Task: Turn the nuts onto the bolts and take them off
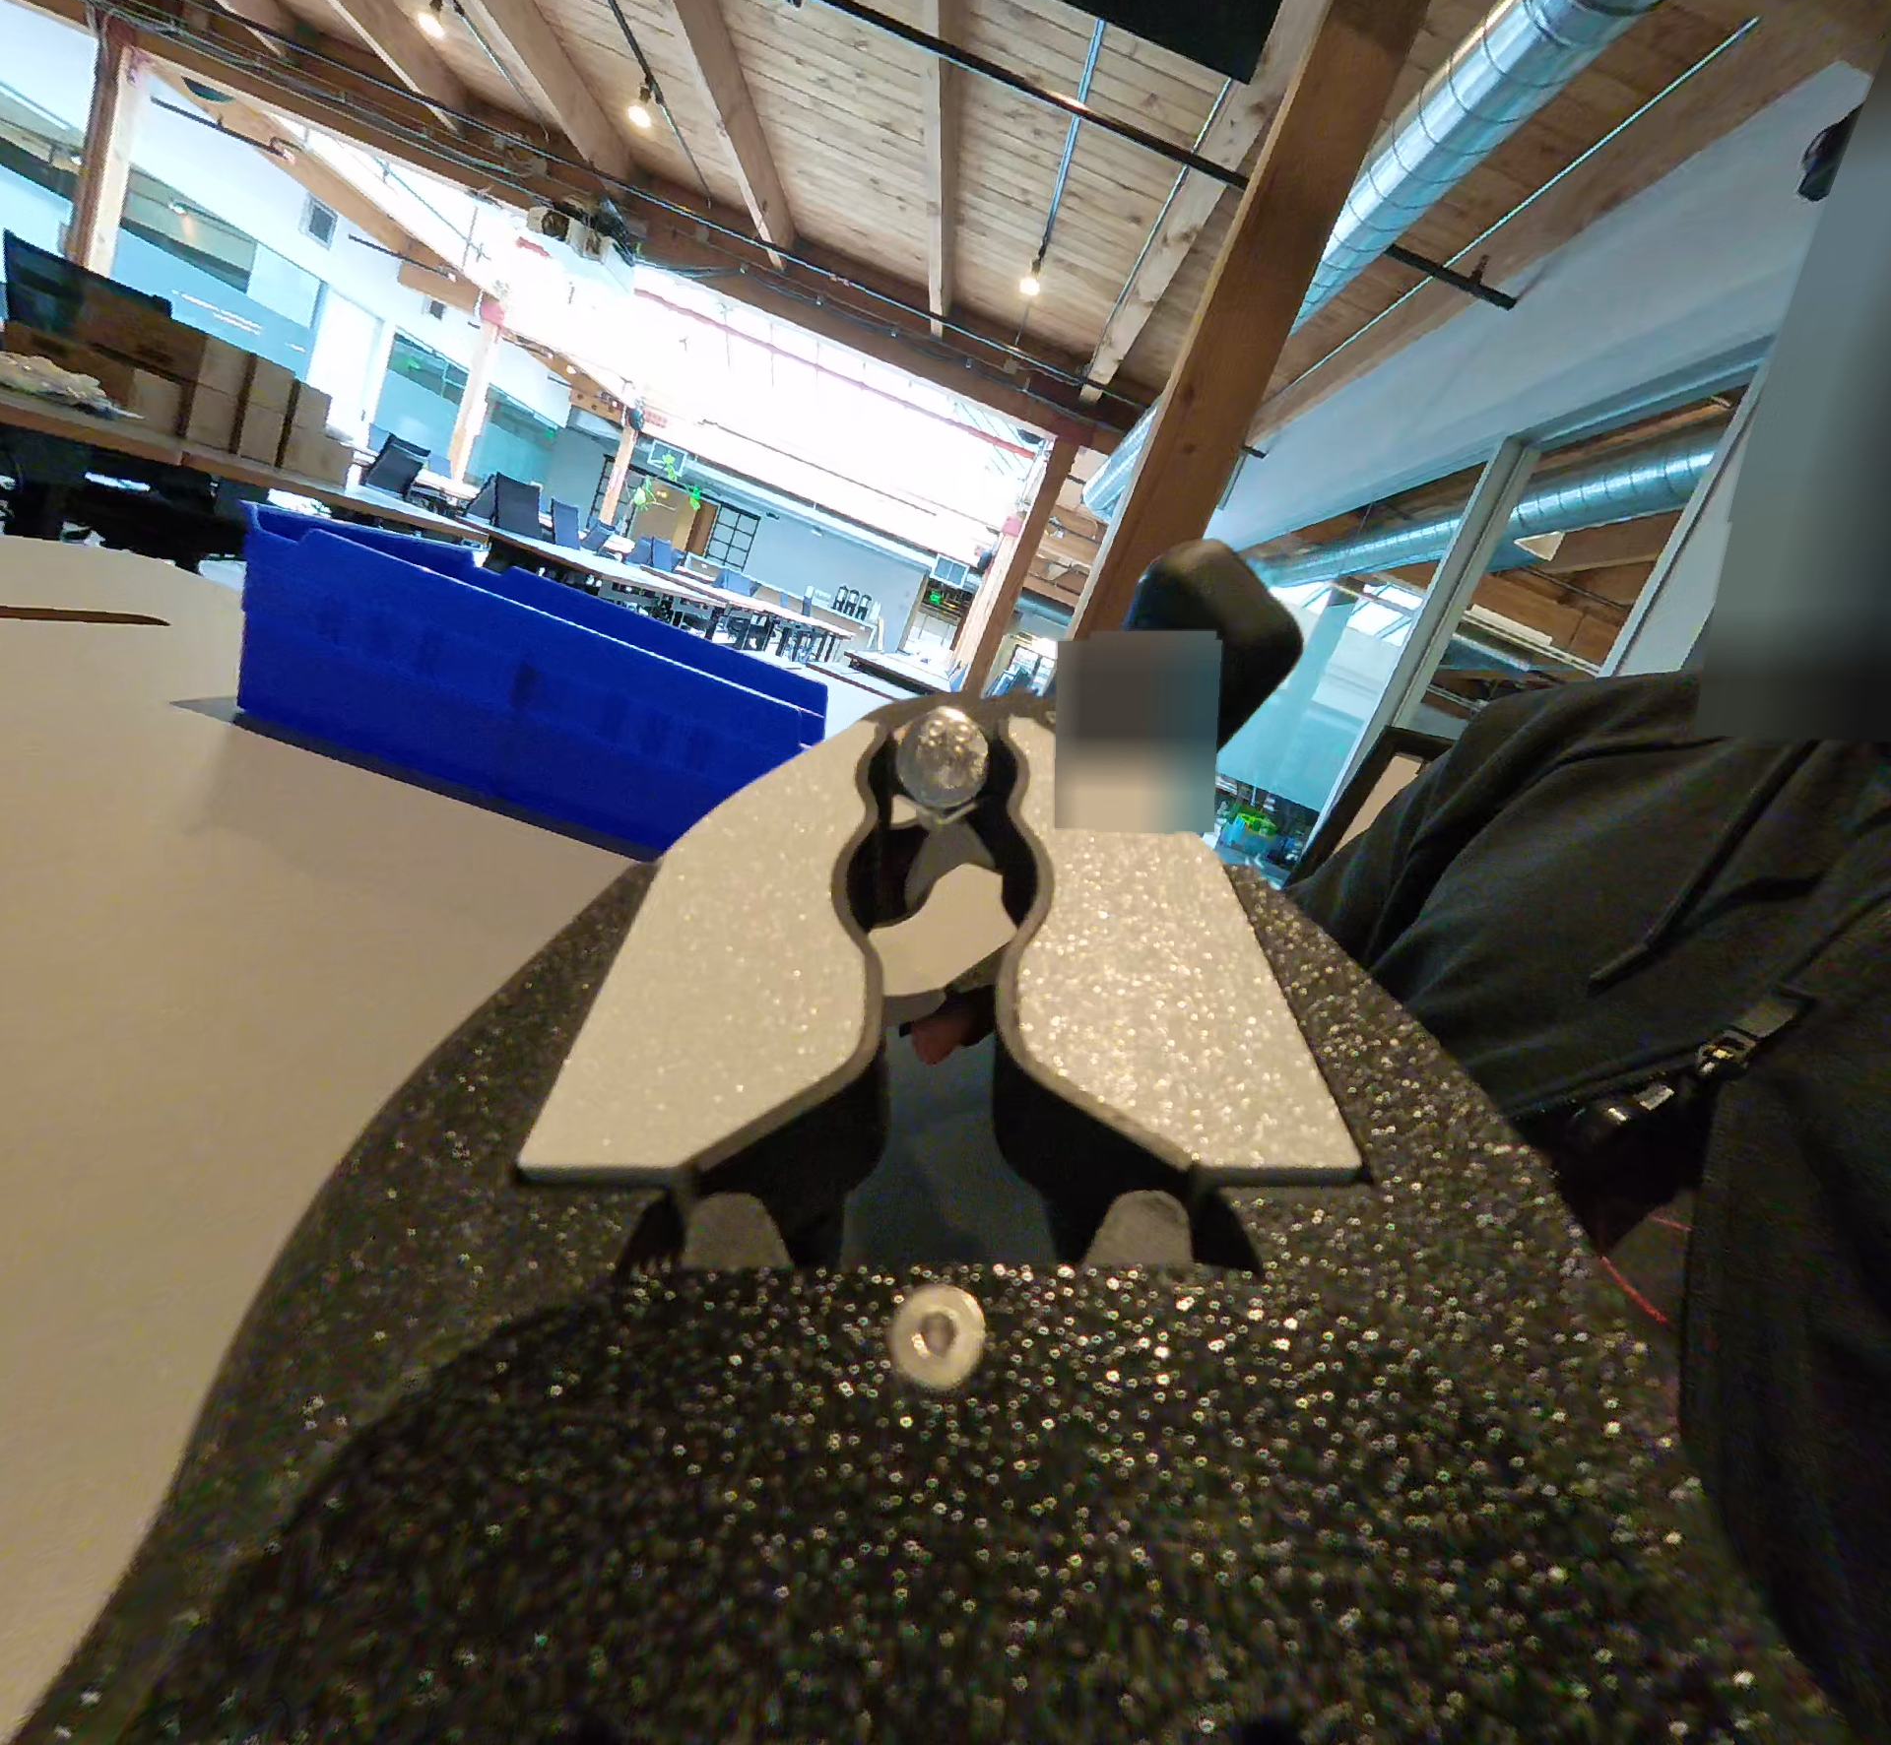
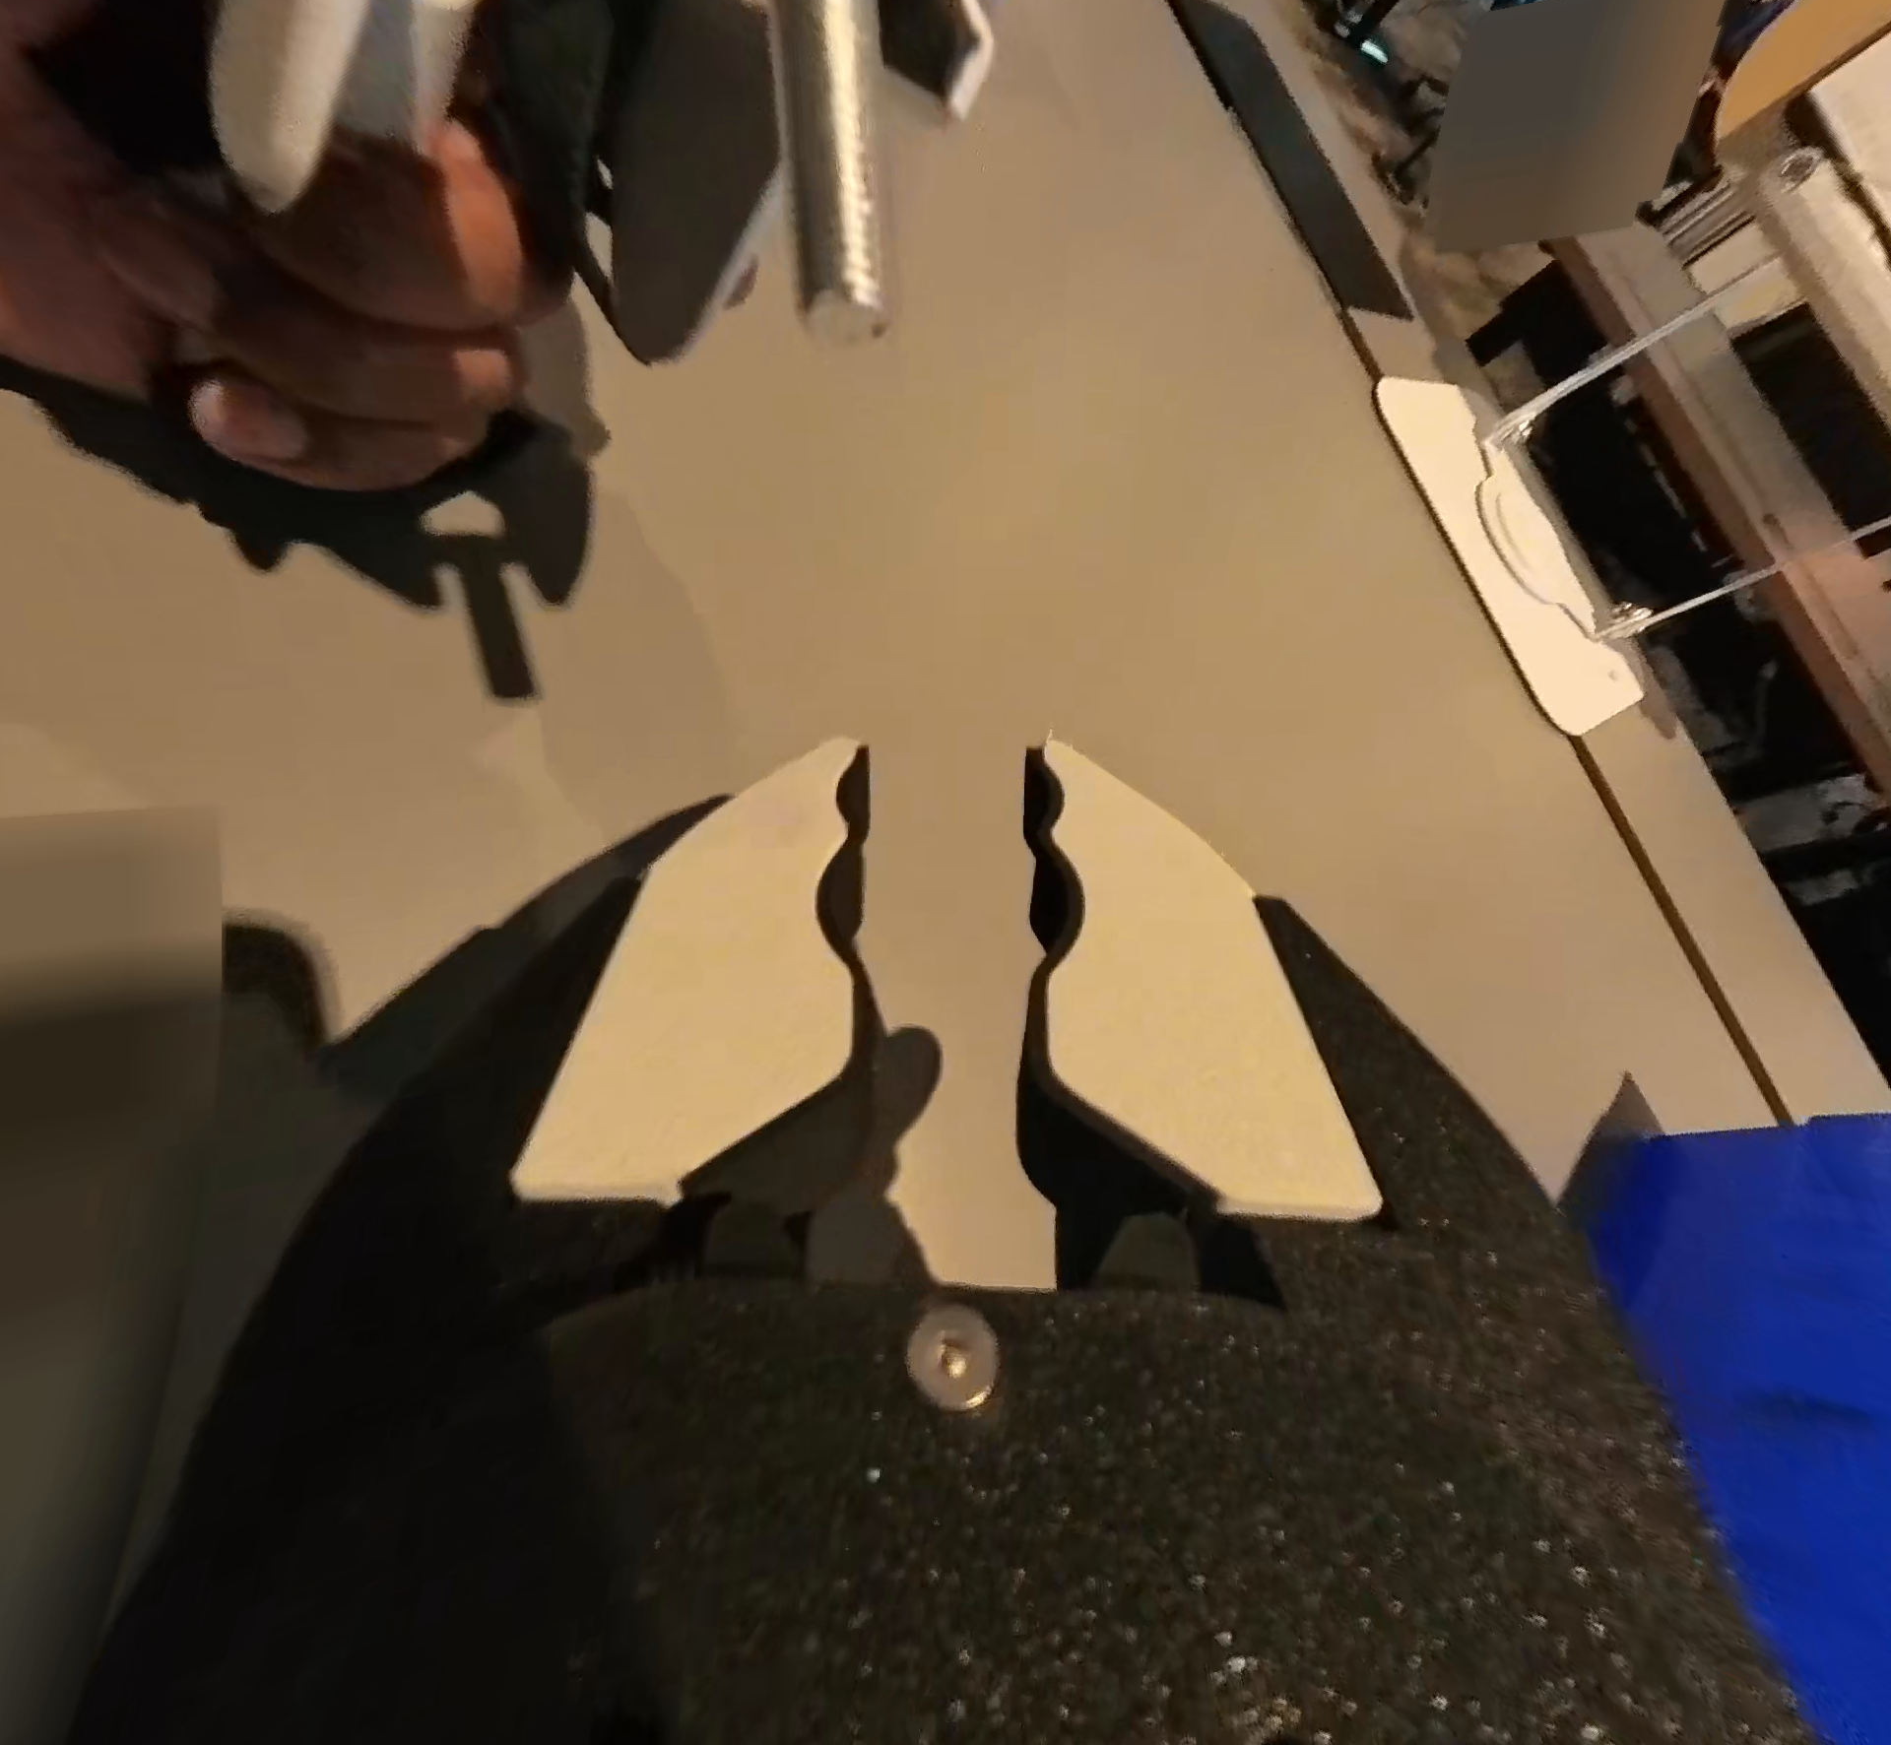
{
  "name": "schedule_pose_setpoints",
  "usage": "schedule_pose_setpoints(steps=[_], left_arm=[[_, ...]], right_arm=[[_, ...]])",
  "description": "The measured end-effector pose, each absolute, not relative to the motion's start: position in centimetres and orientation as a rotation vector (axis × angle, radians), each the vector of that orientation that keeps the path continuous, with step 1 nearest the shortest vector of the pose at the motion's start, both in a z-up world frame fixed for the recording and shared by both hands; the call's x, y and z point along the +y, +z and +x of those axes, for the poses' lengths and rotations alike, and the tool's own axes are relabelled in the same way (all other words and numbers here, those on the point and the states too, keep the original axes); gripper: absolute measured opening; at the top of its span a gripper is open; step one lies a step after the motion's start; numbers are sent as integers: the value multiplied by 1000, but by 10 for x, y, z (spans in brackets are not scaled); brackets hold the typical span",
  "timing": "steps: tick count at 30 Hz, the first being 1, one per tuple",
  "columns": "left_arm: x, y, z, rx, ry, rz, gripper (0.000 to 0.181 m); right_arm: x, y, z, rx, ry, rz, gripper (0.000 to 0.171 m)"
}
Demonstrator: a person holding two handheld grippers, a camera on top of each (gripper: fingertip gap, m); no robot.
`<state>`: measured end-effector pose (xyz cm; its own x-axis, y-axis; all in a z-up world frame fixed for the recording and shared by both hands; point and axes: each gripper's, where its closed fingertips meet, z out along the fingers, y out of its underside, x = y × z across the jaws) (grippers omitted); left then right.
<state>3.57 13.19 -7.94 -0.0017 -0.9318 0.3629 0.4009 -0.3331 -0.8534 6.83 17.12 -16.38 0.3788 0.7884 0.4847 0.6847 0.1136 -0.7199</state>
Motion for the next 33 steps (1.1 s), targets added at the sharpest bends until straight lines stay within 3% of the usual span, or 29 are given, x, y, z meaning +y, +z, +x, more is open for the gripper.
schedule_pose_setpoints(steps=[11, 18, 33], left_arm=[[134, -80, 36, 646, -1562, -1188, 17], [135, -79, 33, 626, -1575, -1176, 17], [126, -84, 47, 723, -1552, -1209, 17]], right_arm=[[174, -165, 74, -1340, 125, -1599, 29], [135, -104, 54, -1260, 495, -1200, 32], [128, -103, 41, -1241, 267, -1095, 25]])
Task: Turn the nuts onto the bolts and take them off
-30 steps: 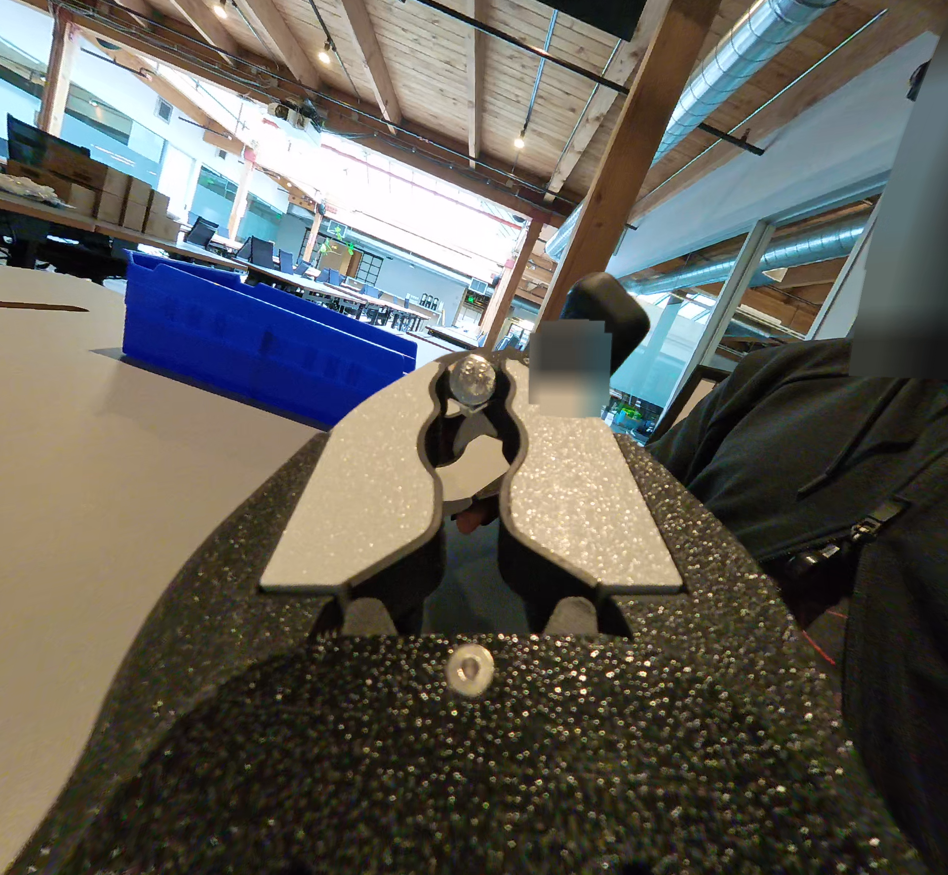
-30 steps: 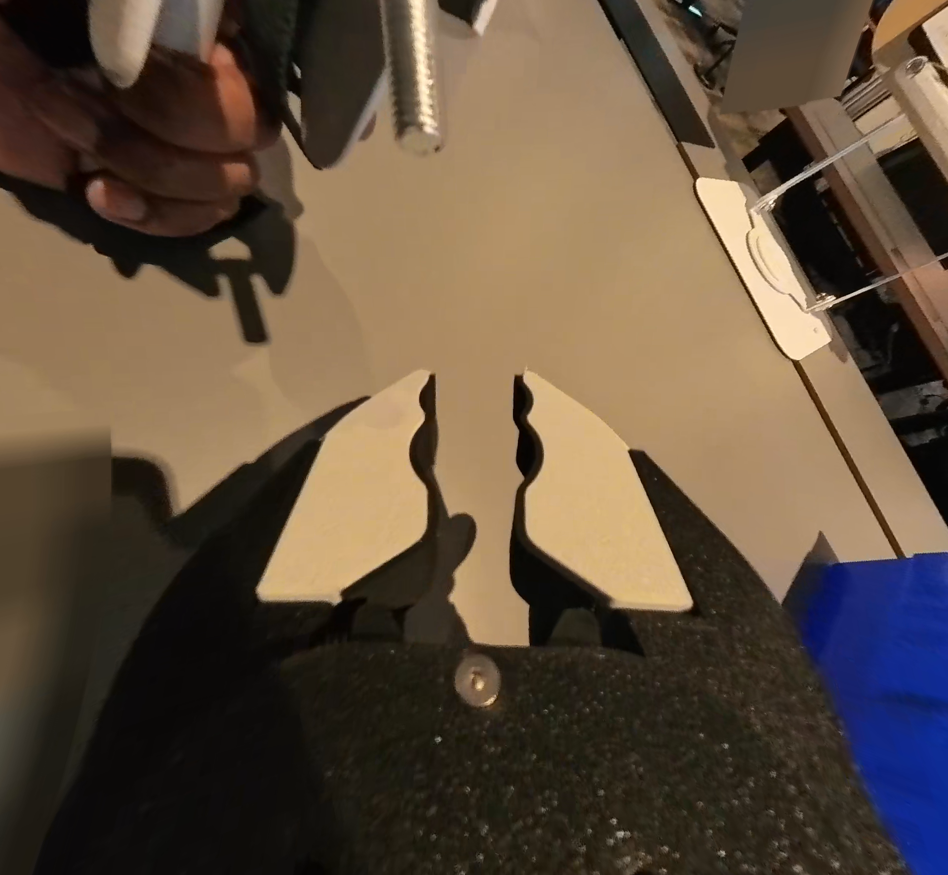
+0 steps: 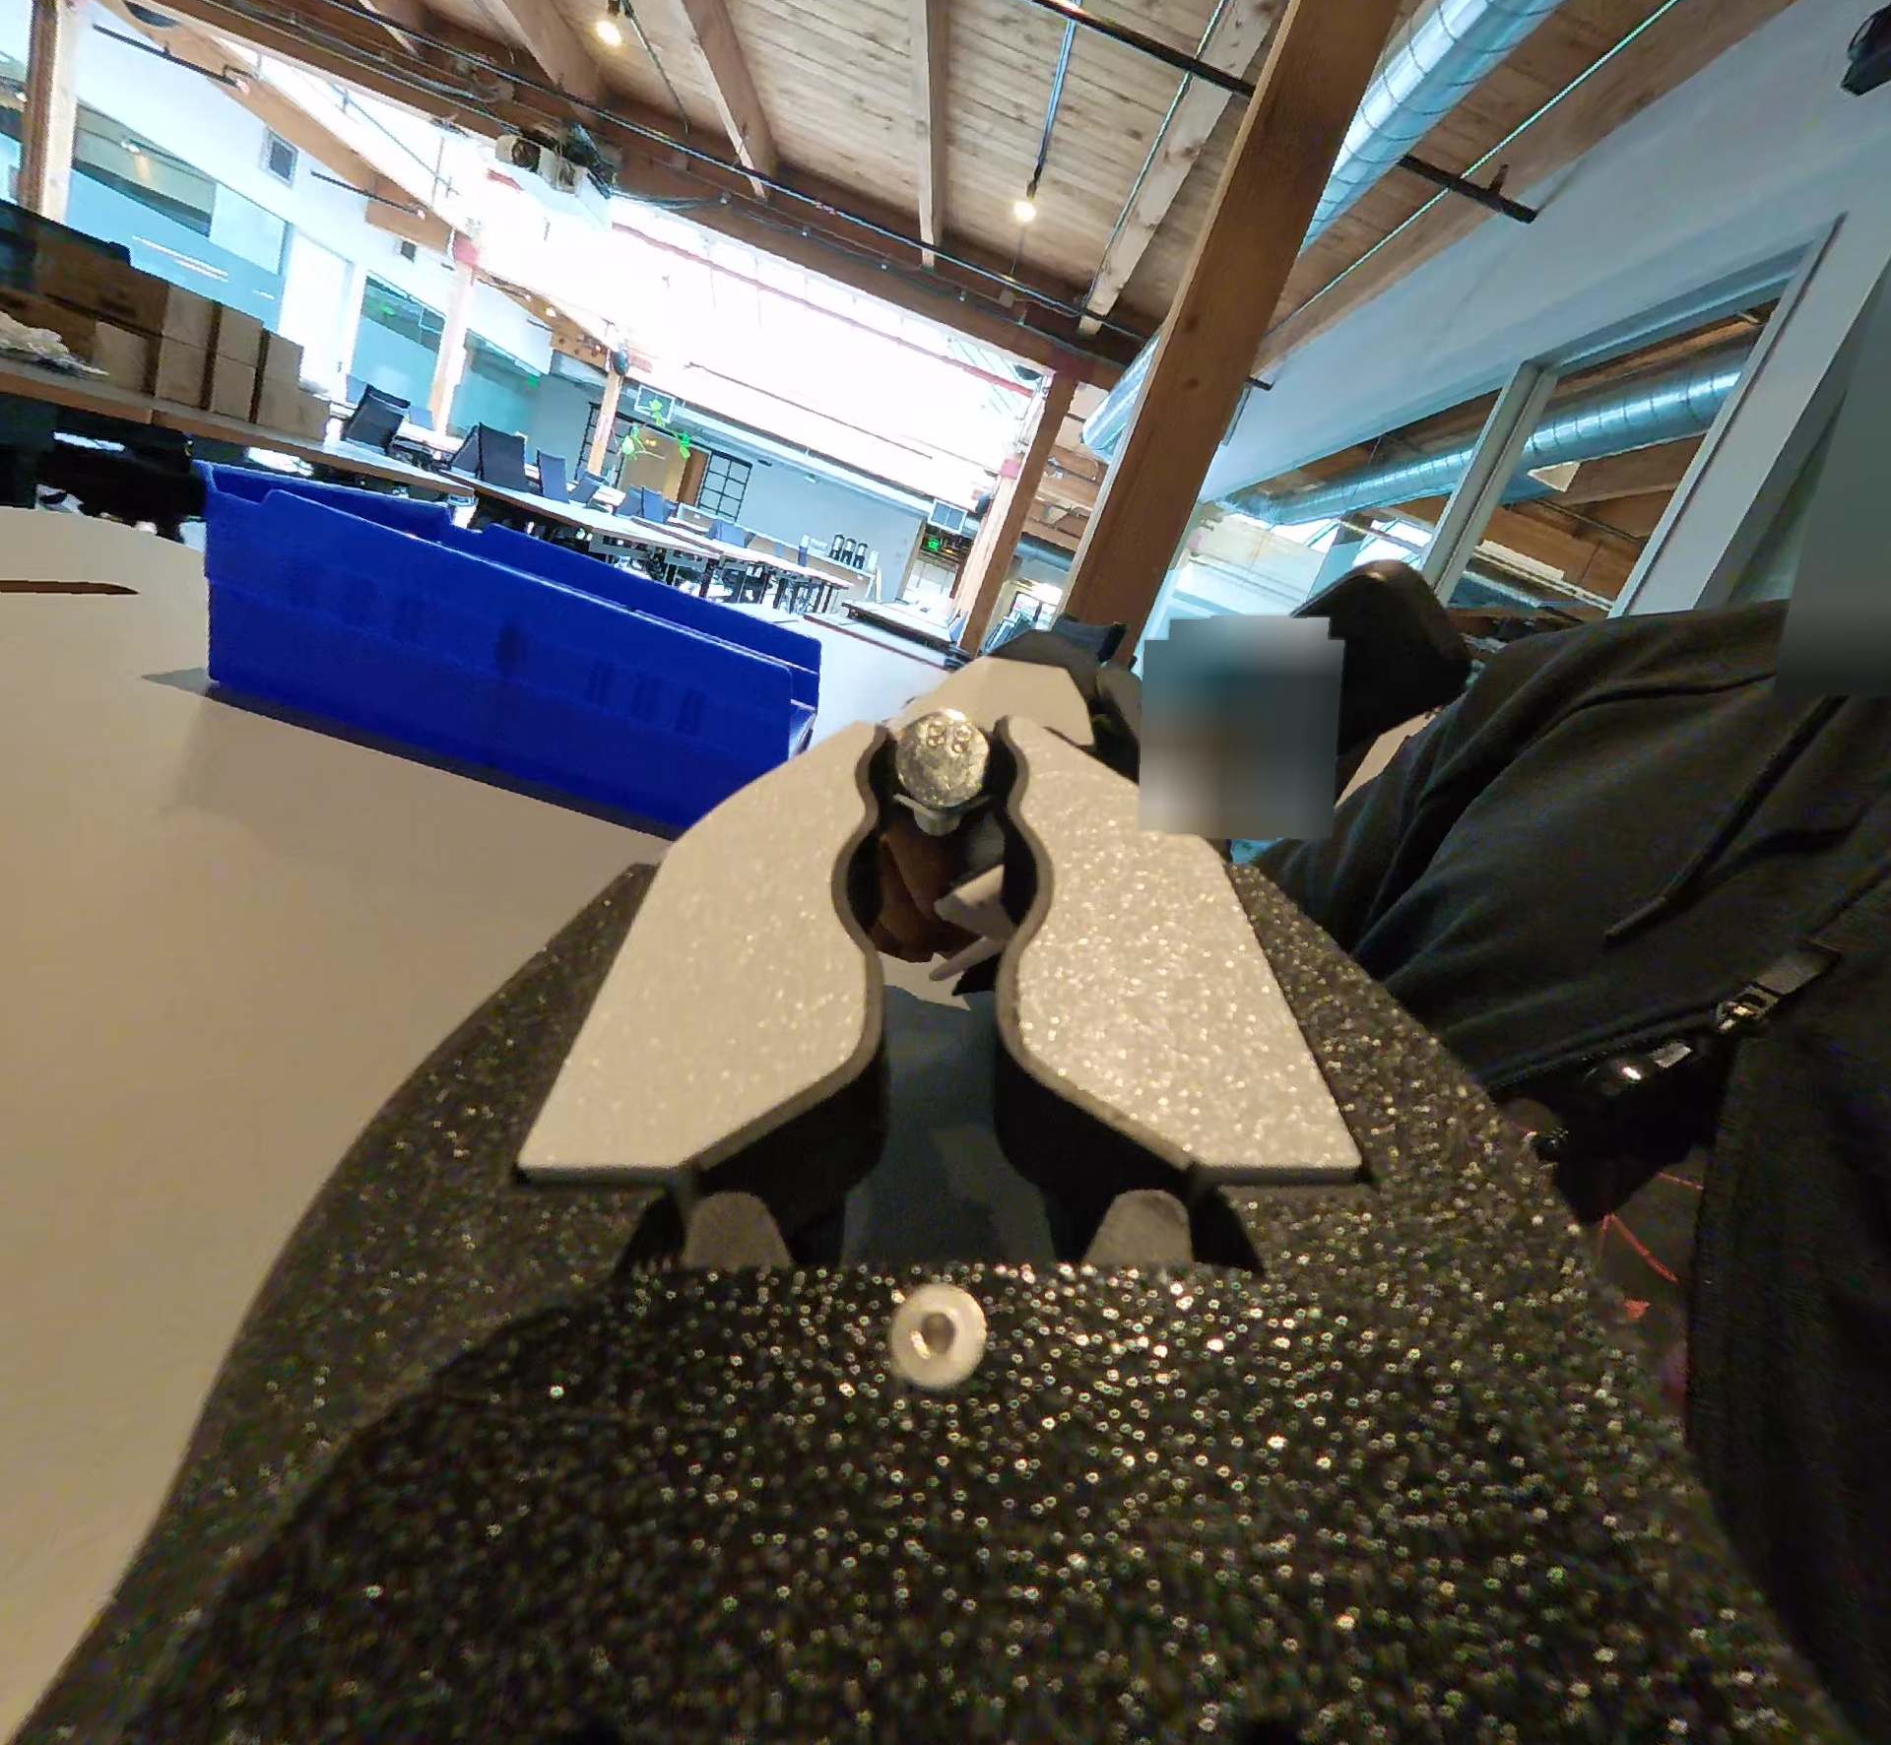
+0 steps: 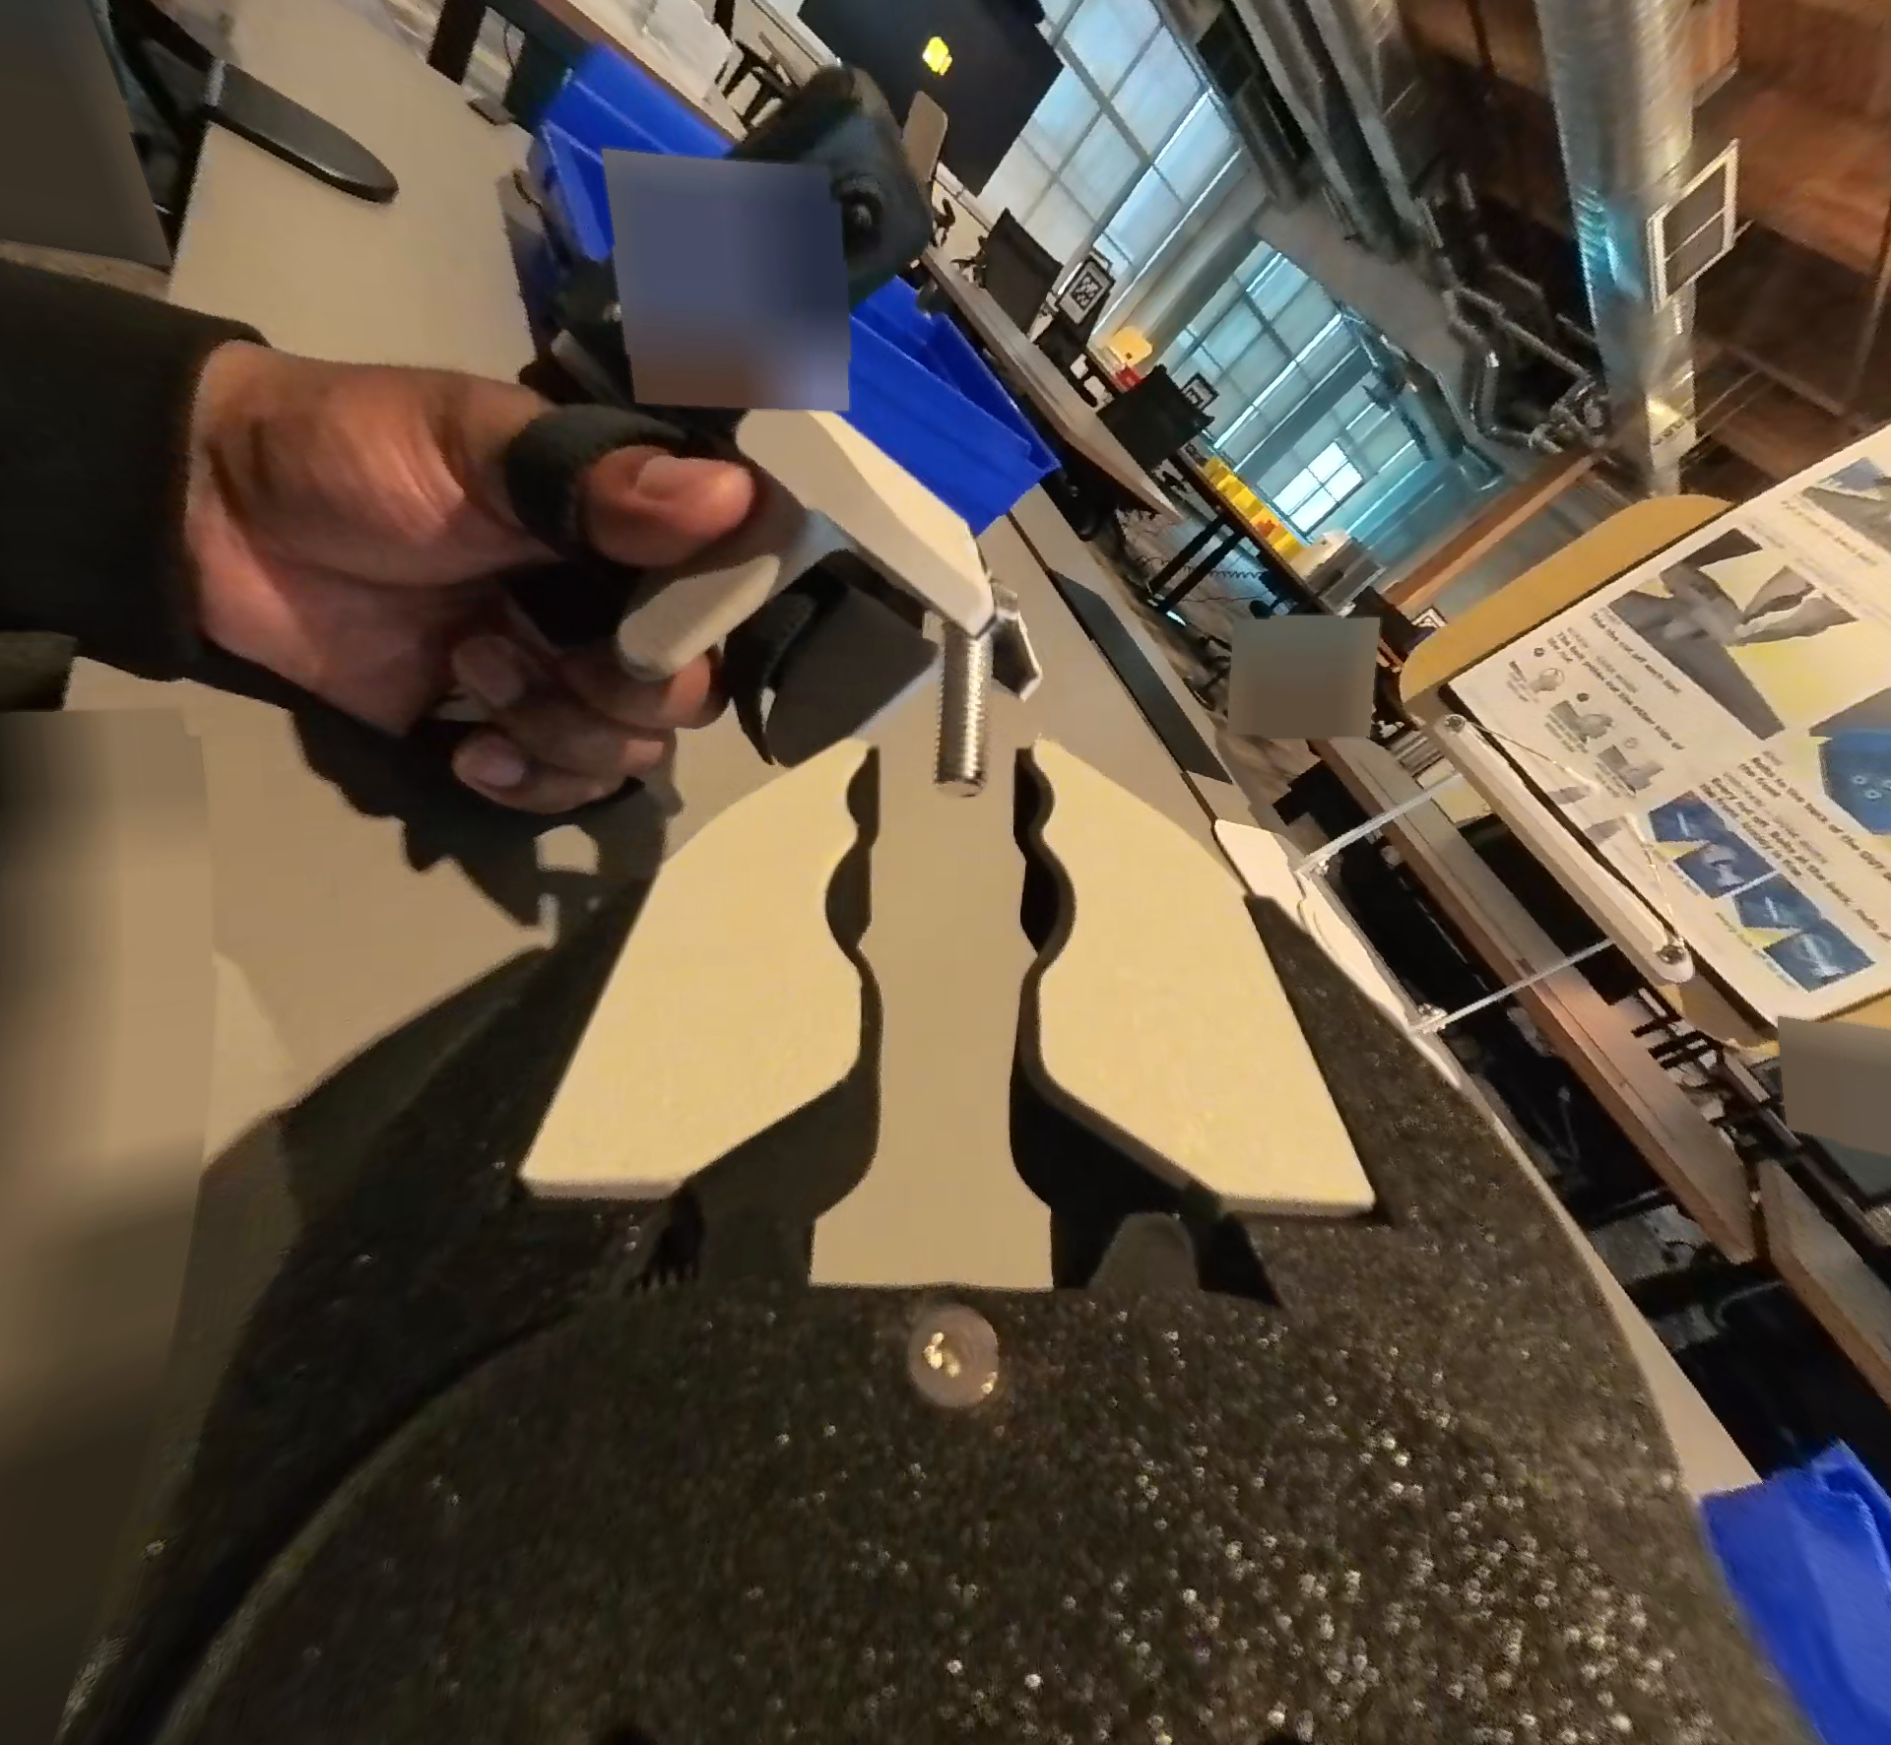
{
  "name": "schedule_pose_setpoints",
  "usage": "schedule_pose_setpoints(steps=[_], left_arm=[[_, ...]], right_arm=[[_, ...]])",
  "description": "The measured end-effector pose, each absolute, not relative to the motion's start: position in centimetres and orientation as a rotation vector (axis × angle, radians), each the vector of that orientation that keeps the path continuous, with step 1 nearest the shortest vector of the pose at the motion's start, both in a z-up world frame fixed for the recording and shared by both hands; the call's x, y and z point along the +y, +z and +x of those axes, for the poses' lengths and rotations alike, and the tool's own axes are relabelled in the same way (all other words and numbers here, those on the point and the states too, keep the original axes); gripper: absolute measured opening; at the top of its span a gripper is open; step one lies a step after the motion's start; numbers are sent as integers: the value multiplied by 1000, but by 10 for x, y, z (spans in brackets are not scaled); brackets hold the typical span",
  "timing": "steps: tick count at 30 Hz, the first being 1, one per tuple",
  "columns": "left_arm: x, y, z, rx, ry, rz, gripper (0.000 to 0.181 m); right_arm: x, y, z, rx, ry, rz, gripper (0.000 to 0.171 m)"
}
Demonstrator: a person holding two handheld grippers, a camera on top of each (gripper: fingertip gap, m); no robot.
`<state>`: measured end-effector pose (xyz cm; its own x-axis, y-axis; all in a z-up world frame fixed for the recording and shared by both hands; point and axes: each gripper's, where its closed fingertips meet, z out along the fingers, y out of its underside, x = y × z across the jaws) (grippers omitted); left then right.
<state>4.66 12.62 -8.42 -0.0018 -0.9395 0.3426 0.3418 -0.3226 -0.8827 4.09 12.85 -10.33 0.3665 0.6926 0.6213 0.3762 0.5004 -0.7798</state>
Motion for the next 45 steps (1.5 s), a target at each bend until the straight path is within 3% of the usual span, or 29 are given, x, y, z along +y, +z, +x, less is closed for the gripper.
schedule_pose_setpoints(steps=[5, 8, 15, 21, 24, 29, 35, 45], left_arm=[[123, -86, 51, 760, -1539, -1223, 17], [123, -87, 52, 765, -1534, -1225, 17], [122, -86, 53, 770, -1518, -1222, 19], [133, -82, 47, 675, -1493, -1209, 59], [136, -81, 44, 644, -1485, -1206, 63], [137, -81, 43, 636, -1498, -1207, 57], [138, -81, 42, 628, -1501, -1206, 53], [139, -79, 36, 591, -1511, -1186, 47]], right_arm=[[132, -106, 41, -1241, 220, -1107, 21], [131, -105, 42, -1239, 217, -1097, 10], [130, -104, 44, -1247, 235, -1107, 10], [133, -94, 54, -1222, 266, -1123, 10], [161, -62, 95, -1122, 176, -1168, 10], [276, -28, 247, -908, 39, -1605, 10], [395, -100, 378, -757, 141, -2248, 10], [421, -161, 394, -737, 119, -2477, 11]])
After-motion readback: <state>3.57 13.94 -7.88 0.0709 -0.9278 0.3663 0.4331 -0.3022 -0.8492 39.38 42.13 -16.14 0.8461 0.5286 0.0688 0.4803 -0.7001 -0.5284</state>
